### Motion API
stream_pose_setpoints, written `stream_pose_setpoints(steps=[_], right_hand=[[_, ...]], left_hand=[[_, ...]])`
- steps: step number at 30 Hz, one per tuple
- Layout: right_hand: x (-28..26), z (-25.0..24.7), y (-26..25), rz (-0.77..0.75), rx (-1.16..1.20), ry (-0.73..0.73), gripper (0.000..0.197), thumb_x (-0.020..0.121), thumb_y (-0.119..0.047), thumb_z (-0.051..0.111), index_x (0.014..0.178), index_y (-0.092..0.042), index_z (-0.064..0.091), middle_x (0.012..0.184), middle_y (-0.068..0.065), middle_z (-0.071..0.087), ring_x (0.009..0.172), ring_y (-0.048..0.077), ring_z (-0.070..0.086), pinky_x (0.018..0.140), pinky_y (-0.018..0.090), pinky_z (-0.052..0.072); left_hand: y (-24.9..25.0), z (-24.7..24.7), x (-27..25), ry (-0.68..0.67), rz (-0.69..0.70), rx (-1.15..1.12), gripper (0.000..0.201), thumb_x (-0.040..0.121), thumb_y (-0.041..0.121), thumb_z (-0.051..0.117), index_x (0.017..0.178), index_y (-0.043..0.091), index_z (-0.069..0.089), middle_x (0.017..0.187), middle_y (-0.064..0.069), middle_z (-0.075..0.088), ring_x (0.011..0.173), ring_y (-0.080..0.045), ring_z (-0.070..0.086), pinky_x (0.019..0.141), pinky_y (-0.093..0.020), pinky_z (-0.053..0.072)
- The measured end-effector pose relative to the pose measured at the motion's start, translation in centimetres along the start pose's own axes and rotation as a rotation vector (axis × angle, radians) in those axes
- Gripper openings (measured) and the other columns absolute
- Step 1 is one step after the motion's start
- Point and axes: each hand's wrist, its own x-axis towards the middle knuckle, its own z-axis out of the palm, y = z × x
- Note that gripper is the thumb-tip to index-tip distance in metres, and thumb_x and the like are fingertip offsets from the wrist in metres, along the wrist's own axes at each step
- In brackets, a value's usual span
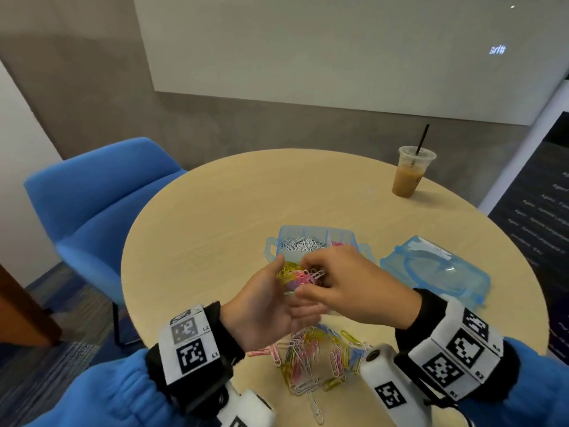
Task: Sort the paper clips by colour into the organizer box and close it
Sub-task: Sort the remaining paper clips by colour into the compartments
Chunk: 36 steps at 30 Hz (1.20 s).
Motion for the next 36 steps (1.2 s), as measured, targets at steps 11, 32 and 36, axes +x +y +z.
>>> stream_pose_setpoints(steps=[11, 32, 36], right_hand=[[-0.8, 1.3, 0.8, -0.059, 0.129, -0.035, 0.030, 0.081, -0.027, 0.074, 0.110, -0.022, 0.069, 0.102, -0.009, 0.062, 0.091, 0.004, 0.060, 0.082, 0.021, 0.051], [-3.1, 1.4, 1.7, 0.024, 0.515, 0.357, 0.015, 0.084, 0.002, 0.068, 0.085, -0.012, 0.073, 0.080, 0.002, 0.073, 0.076, 0.016, 0.072, 0.075, 0.029, 0.058], [0.1, 0.4, 2.0, -0.003, 0.408, 0.511, 0.012, 0.084, -0.002, 0.070, 0.086, -0.013, 0.074, 0.080, -0.002, 0.073, 0.078, 0.010, 0.070, 0.077, 0.025, 0.057]], left_hand=[[-1.2, -1.3, 0.7, -0.190, -0.100, -0.459, 0.006, 0.085, 0.006, 0.043, 0.085, 0.012, 0.045, 0.101, -0.011, 0.046, 0.091, -0.021, 0.049, 0.068, -0.027, 0.033], [-2.4, -0.7, 0.1, -0.200, -0.052, -0.464, 0.045, 0.096, 0.015, 0.033, 0.100, -0.020, 0.061, 0.111, -0.035, 0.063, 0.086, -0.047, 0.069, 0.073, -0.065, 0.046], [-1.7, -0.9, 0.3, -0.176, -0.040, -0.473, 0.052, 0.100, 0.018, 0.028, 0.117, -0.023, 0.053, 0.119, -0.036, 0.060, 0.108, -0.048, 0.057, 0.097, -0.056, 0.047]])
